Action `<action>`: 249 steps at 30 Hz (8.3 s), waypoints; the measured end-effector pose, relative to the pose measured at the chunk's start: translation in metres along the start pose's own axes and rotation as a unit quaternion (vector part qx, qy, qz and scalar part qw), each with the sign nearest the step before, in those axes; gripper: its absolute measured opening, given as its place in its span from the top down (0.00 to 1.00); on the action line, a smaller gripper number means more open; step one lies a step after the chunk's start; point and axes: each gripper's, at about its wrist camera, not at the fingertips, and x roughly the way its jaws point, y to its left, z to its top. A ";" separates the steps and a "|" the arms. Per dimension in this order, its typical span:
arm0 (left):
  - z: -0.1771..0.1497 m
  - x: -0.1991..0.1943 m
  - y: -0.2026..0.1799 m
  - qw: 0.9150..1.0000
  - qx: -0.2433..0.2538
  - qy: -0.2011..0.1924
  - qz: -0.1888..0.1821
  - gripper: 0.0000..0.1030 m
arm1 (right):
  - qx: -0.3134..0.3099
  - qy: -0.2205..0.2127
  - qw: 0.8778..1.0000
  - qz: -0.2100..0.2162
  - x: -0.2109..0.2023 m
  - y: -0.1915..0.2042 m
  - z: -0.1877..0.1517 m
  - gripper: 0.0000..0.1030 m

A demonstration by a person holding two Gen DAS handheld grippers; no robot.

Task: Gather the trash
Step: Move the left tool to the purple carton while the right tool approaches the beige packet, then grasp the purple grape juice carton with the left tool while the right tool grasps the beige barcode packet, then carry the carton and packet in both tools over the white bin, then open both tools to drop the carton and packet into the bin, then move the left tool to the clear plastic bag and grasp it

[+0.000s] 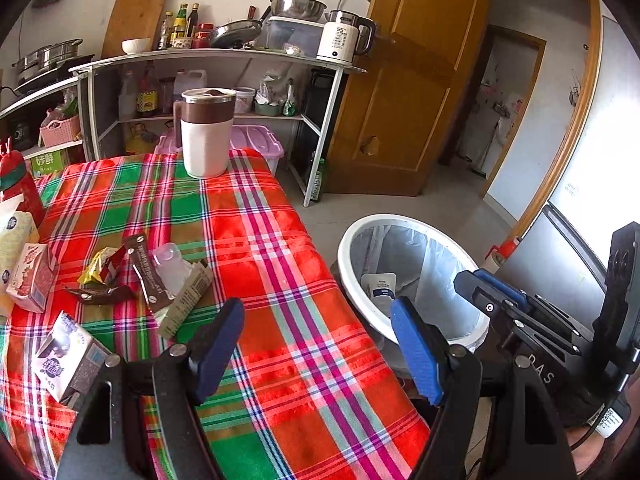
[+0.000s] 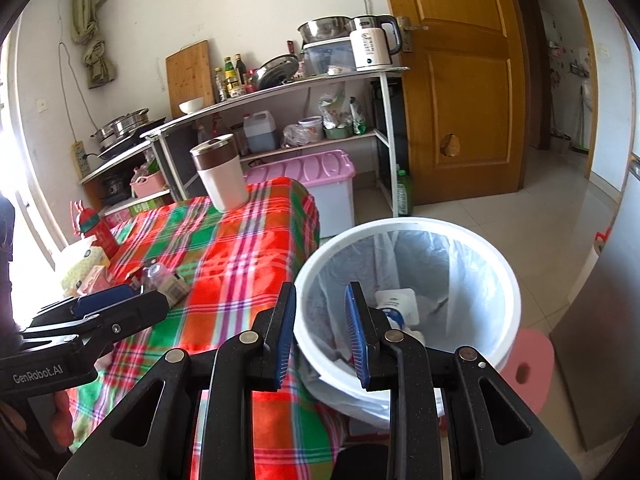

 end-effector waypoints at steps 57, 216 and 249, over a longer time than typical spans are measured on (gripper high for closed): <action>-0.056 -0.011 0.193 0.989 -0.092 0.061 0.095 0.21 | -0.044 0.163 0.982 0.080 0.157 0.156 -0.012 0.47; 0.002 0.057 -0.072 0.997 0.080 0.016 0.019 0.32 | 0.061 0.062 0.995 -0.054 0.025 -0.075 -0.008 0.66; -0.039 -0.019 0.070 0.993 -0.027 -0.006 0.116 0.30 | -0.027 0.050 0.996 0.067 0.028 0.043 -0.022 0.57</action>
